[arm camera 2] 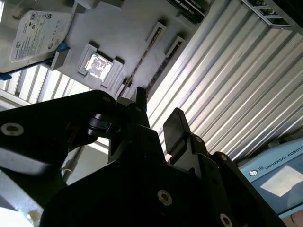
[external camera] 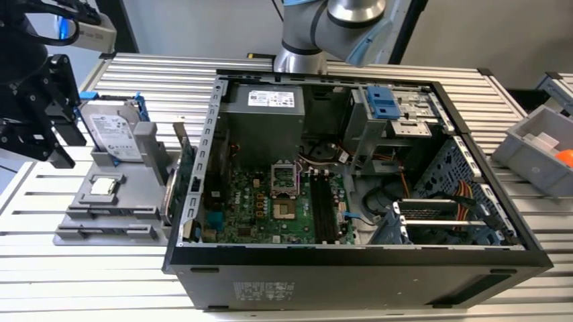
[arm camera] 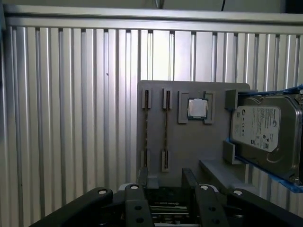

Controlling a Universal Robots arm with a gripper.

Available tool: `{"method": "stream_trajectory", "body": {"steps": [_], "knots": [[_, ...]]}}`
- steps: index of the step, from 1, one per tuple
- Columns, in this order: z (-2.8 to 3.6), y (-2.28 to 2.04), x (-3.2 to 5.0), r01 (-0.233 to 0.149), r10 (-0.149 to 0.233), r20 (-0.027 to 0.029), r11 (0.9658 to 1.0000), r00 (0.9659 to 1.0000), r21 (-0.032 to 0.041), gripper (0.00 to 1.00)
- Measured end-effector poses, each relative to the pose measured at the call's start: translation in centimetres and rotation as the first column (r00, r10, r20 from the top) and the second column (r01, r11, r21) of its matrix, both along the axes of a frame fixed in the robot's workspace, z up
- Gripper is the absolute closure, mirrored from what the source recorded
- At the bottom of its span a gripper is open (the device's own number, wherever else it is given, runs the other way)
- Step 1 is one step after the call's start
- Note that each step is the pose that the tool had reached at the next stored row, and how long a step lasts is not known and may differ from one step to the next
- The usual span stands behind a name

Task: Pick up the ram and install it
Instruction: 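Pick up the ram and move it above insertion slot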

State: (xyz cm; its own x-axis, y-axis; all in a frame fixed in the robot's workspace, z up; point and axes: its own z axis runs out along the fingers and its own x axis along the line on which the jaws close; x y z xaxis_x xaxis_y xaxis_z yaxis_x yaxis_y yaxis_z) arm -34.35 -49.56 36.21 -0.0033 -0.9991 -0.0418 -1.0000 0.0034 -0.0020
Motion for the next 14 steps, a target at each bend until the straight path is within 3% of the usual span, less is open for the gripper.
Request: {"method": "stream_trajectory", "body": {"steps": [14], "knots": [[-0.90, 0.00, 0.00, 0.000, 0.000, -0.0001, 1.0000, 1.0000, -0.0003, 0.00]]}}
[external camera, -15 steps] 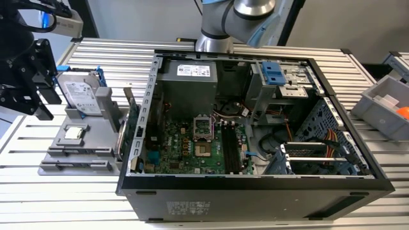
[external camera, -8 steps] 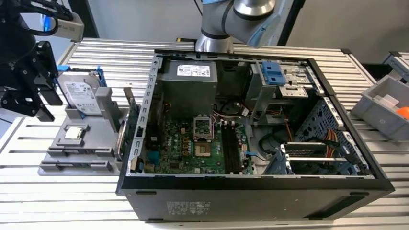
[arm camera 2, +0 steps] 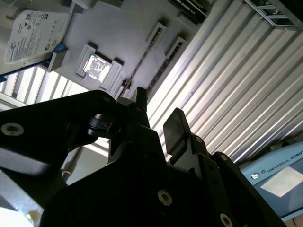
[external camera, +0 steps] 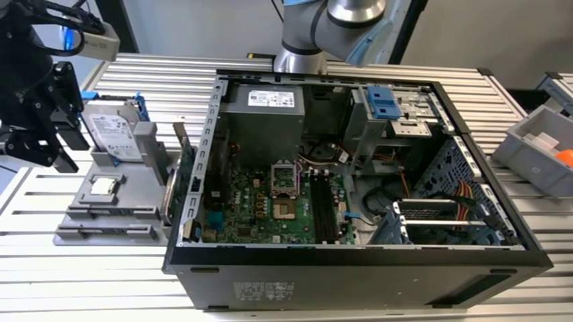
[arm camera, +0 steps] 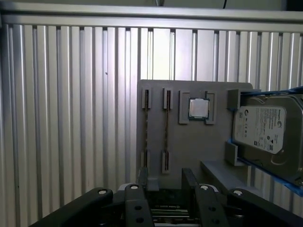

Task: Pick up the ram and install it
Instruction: 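Pick up the ram and move it above insertion slot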

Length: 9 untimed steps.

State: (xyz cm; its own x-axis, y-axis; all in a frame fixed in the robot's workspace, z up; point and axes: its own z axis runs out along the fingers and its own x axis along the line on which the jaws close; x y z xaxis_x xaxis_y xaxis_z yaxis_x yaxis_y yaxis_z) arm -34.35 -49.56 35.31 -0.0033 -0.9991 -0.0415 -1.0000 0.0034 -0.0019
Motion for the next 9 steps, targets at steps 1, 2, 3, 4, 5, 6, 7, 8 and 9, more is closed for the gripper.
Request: {"method": "stream_trajectory", "body": {"steps": [1, 2, 3, 4, 5, 6, 7, 8, 9], "knots": [[-0.05, 0.00, 0.00, 0.000, 0.000, 0.0000, 1.0000, 1.0000, 0.0000, 0.00], [-0.11, 0.00, 0.00, 0.000, 0.000, 0.0000, 1.0000, 1.0000, 0.0000, 0.00], [-0.17, 0.00, 0.00, 0.000, 0.000, 0.0001, 1.0000, 1.0000, 0.0000, 0.00], [-0.23, 0.00, 0.00, 0.000, 0.000, 0.0001, 1.0000, 1.0000, 0.0000, 0.00], [-0.28, 0.00, 0.00, 0.000, 0.000, 0.0000, 1.0000, 1.0000, 0.0000, 0.00], [-0.34, 0.00, 0.00, 0.000, 0.000, 0.0000, 1.0000, 1.0000, -0.0001, 0.00], [-0.40, 0.00, 0.00, 0.000, 0.000, 0.0000, 1.0000, 1.0000, -0.0001, 0.00], [-0.46, 0.00, 0.00, 0.000, 0.000, 0.0001, 1.0000, 1.0000, 0.0000, 0.00], [-0.52, 0.00, 0.00, 0.000, 0.000, 0.0001, 1.0000, 1.0000, 0.0000, 0.00]]}}
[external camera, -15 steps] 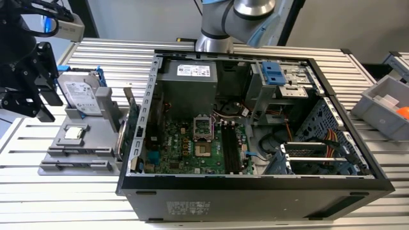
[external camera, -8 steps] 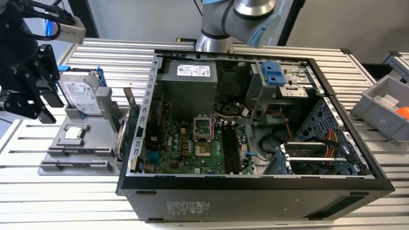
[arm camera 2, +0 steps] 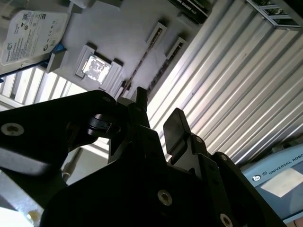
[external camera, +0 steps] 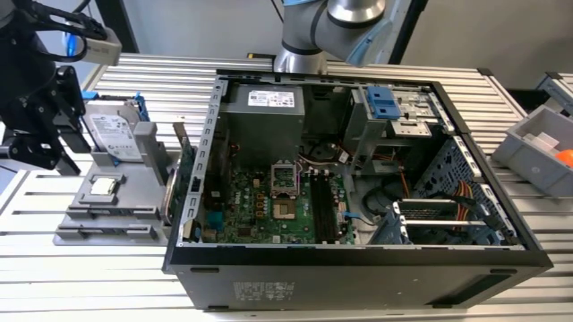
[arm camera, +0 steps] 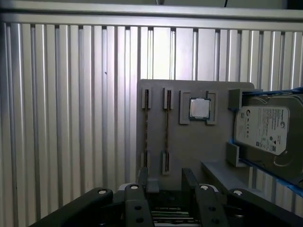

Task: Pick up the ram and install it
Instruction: 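Pick up the ram and move it above insertion slot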

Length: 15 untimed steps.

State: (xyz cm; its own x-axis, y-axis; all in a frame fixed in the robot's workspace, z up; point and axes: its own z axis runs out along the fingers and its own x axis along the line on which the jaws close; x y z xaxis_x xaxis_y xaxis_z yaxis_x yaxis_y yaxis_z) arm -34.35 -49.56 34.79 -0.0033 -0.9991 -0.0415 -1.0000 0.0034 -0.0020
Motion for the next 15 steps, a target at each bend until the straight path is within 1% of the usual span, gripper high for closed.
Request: {"method": "stream_trajectory", "body": {"steps": [3, 7, 15], "knots": [[-0.18, 0.00, 0.00, -0.001, 0.001, 0.0004, 1.0000, 1.0000, 0.0000, 0.00], [-0.37, 0.00, 0.00, -0.002, 0.002, 0.0031, 1.0000, 1.0000, 0.0000, 0.00], [-0.59, -0.04, -0.01, -0.003, 0.003, 0.0033, 1.0000, 1.0000, -0.0001, 0.00]]}}
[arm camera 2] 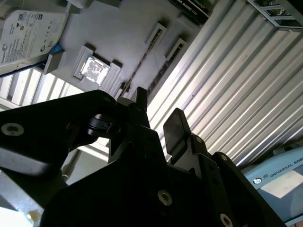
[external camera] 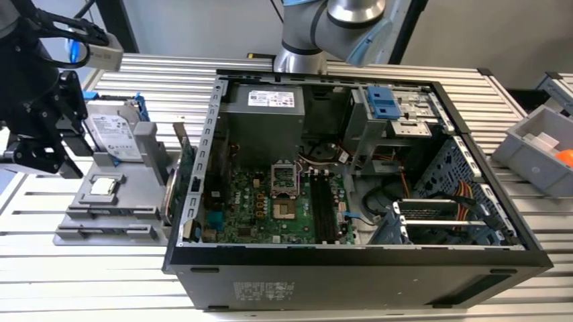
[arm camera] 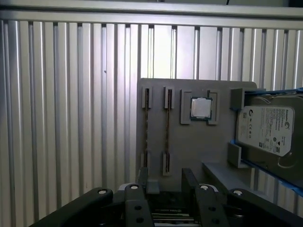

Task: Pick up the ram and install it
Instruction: 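Pick up the ram and move it above insertion slot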

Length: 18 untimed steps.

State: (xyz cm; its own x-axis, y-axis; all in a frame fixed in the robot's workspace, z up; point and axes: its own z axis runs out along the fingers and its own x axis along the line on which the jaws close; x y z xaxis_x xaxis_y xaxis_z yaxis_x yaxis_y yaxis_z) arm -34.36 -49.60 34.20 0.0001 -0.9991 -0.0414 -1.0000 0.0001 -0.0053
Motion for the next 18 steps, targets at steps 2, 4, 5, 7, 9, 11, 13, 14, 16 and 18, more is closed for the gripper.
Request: {"method": "stream_trajectory", "body": {"steps": [2, 4, 5, 7, 9, 11, 13, 14, 16, 18], "knots": [[-0.06, 0.00, 0.00, -0.001, 0.001, 0.0001, 1.0000, 1.0000, 0.0001, 0.00], [-0.11, 0.00, 0.00, -0.001, 0.001, 0.0001, 1.0000, 1.0000, 0.0001, 0.00], [-0.14, 0.00, 0.00, -0.002, 0.002, 0.0001, 1.0000, 1.0000, 0.0001, 0.00], [-0.20, 0.00, 0.00, -0.003, 0.003, 0.0000, 1.0000, 1.0000, 0.0000, 0.00], [-0.25, 0.00, 0.00, -0.003, 0.003, 0.0000, 1.0000, 1.0000, 0.0000, 0.00], [-0.32, 0.00, 0.00, -0.003, 0.003, 0.0001, 1.0000, 1.0000, 0.0001, 0.00], [-0.39, 0.00, 0.00, -0.004, 0.004, 0.0001, 1.0000, 1.0000, 0.0001, 0.00], [-0.44, 0.00, 0.00, -0.004, 0.004, 0.0001, 1.0000, 1.0000, 0.0001, 0.00], [-0.54, 0.00, 0.01, -0.004, 0.004, 0.0000, 1.0000, 1.0000, -0.0005, 0.00], [-0.64, 0.01, 0.00, -0.004, 0.004, 0.0001, 1.0000, 1.0000, -0.0010, 0.00]]}}
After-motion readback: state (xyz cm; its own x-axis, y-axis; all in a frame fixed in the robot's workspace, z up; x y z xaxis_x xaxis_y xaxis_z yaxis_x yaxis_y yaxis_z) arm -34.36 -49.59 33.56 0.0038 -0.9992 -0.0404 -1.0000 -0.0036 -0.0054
